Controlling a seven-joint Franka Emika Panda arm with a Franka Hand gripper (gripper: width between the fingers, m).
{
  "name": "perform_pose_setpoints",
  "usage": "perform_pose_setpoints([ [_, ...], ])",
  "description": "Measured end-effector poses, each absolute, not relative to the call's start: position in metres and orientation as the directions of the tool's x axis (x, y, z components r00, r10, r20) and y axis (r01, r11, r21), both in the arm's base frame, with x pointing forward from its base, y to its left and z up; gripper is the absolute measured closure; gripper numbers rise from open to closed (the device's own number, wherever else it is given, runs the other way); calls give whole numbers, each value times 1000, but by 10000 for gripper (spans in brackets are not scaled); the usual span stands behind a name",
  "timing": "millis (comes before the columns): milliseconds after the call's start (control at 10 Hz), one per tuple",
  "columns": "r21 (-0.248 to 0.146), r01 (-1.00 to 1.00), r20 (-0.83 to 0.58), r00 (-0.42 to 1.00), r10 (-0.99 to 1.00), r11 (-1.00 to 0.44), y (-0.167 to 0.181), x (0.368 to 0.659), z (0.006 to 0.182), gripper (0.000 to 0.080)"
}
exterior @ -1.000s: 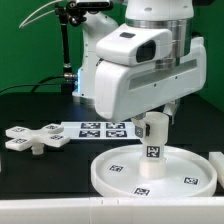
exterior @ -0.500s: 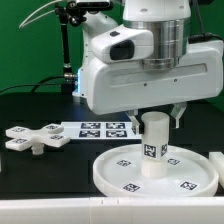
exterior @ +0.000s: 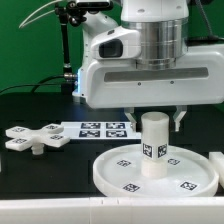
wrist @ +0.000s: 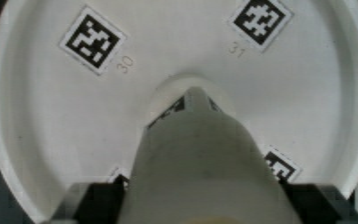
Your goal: Assemble round table
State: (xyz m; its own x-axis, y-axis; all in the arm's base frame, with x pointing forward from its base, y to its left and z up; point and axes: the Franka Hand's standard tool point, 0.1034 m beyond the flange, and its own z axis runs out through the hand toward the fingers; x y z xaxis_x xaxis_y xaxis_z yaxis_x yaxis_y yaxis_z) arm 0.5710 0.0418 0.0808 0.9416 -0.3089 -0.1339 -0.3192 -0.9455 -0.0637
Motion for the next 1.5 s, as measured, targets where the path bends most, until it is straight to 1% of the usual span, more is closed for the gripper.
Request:
perform_pose_setpoints([
  [200, -64, -498, -137, 863, -487, -865, 41, 572, 81, 390],
  [300, -61, -626, -142, 776, -614, -777, 43, 572, 80, 390],
  [400, -54, -667, -148, 742, -654, -743, 44, 571, 80, 390],
  [600, -38, -776, -164, 626, -762, -629, 47, 571, 79, 390],
  [900, -24, -847, -176, 527, -832, -531, 49, 571, 79, 390],
  [1000, -15, -882, -180, 466, -866, -471, 49, 571, 79, 390],
  [1300, -25, -994, -231, 110, -967, -107, 46, 576, 78, 390],
  [1500, -8, -991, -265, -126, -956, 133, 48, 578, 78, 390],
])
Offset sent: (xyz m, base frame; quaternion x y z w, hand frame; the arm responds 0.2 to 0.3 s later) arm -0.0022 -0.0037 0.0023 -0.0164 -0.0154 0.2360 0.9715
